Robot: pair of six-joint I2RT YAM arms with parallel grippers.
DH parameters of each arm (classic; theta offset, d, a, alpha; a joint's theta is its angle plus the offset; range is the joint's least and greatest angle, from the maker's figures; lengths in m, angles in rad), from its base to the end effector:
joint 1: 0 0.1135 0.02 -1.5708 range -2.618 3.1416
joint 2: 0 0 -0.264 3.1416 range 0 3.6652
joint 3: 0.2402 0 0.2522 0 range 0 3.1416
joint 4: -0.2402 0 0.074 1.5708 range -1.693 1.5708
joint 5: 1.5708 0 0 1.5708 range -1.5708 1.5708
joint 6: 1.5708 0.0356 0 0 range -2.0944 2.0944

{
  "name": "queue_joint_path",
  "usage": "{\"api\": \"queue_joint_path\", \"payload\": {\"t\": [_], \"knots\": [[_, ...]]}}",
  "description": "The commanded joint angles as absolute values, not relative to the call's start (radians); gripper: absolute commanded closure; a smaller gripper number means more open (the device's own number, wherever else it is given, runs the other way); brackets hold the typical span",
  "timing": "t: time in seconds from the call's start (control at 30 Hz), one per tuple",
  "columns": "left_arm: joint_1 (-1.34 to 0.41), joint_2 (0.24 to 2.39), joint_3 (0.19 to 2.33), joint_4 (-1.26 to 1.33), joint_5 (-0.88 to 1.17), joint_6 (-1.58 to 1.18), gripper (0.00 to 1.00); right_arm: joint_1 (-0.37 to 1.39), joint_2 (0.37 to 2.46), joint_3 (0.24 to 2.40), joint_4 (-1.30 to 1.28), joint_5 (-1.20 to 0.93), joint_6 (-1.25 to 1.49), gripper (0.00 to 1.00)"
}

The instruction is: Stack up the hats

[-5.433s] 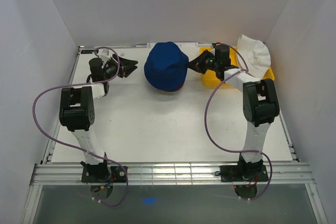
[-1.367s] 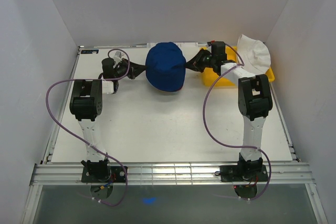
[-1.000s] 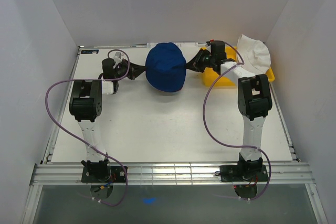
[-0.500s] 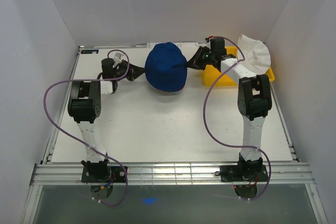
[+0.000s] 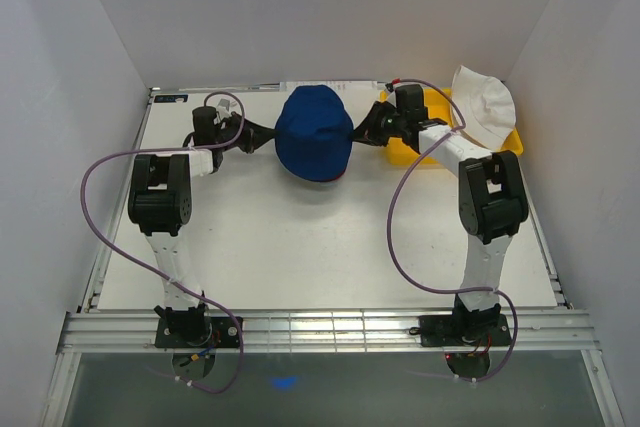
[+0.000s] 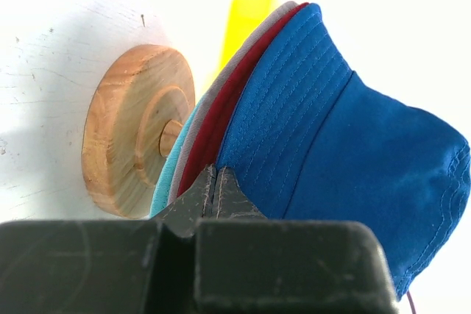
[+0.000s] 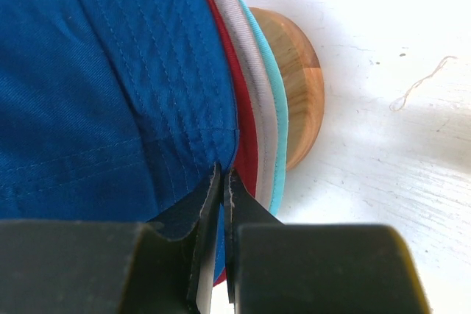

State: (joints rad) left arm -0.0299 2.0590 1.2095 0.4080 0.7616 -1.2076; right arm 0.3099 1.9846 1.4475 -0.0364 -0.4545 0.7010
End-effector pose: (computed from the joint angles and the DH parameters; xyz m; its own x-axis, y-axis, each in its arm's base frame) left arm 0.4399 -0.0377 0.1597 -0.7549 -0.6542 -0.0456 -0.1700 0.2623 -0.9499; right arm 0.4298 0.1541 0.2239 -0.7981 0.3529 -0.4883 -0.1445 0.6747 0.7238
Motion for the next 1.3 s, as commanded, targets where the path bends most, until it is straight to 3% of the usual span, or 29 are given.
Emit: {"api": "queue_joint_path", "payload": {"t": [0.0,0.53,0.8,0.9,1.03,1.27], "knots": [[-0.002,2.06,1.233,0.264,0.672,-1.147,1.0,0.313,1.994,1.404,-0.112,-0.394,0.638,0.92],[-0.002,2.102,1.296,0.17,0.661,-1.088,1.0,0.27,2.129,1.434,-0.158,-0.367,0.6,0.92],[-0.002,2.111,1.373,0.114,0.692,-1.019,0.99,0.265,2.079,1.503,-0.201,-0.4,0.583,0.88],[-0.002,2.102,1.394,0.091,0.696,-0.997,0.89,0.265,2.065,1.543,-0.229,-0.414,0.575,0.79],[-0.002,2.083,1.407,0.077,0.699,-0.98,0.68,0.265,2.046,1.581,-0.247,-0.431,0.578,0.67],[-0.002,2.051,1.436,0.055,0.709,-0.956,0.53,0.264,1.996,1.631,-0.284,-0.419,0.575,0.62]]}}
